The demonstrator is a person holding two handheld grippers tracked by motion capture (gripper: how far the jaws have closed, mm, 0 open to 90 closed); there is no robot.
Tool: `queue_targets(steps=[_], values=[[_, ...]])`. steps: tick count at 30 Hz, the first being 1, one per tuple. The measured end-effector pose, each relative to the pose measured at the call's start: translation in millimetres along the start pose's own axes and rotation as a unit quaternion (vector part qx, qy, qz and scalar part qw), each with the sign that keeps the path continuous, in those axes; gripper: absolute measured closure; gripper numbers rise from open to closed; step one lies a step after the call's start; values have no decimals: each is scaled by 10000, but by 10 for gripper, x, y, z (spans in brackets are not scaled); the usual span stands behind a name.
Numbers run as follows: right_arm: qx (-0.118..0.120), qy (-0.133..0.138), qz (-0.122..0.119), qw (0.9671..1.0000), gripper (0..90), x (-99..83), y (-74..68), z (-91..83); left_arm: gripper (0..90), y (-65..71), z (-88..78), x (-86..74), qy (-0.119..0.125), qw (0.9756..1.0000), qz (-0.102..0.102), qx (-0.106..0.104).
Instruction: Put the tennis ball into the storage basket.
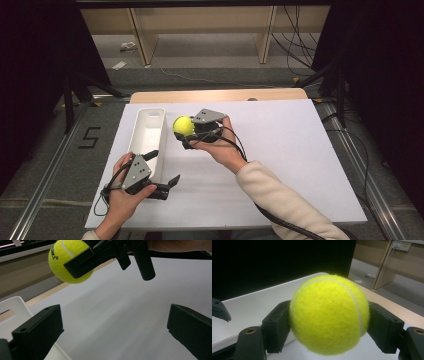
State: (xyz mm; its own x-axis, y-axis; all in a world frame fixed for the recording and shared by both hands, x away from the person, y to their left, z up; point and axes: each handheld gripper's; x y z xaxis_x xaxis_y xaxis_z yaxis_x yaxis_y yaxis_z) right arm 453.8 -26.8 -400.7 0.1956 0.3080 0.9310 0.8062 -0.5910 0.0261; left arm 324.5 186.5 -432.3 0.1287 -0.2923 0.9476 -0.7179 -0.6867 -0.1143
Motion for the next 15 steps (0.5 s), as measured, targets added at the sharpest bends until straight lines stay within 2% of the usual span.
queue_targets(steps=[15], values=[[35,4,-11,10000,263,30,-22,42,0,4,3,-1,9,10000,-6,-32]])
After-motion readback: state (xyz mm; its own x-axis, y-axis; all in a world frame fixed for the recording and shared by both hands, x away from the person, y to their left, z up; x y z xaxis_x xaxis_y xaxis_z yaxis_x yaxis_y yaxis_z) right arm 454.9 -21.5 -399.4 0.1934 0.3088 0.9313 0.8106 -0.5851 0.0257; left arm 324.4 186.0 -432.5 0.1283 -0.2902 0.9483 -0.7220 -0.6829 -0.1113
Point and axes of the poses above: each handheld gripper's, and its own axes: z roughly forward along the jaws, x roughly out of its top, y roughly to its right, and after that the axes turned 1 degree about -x, right-handed
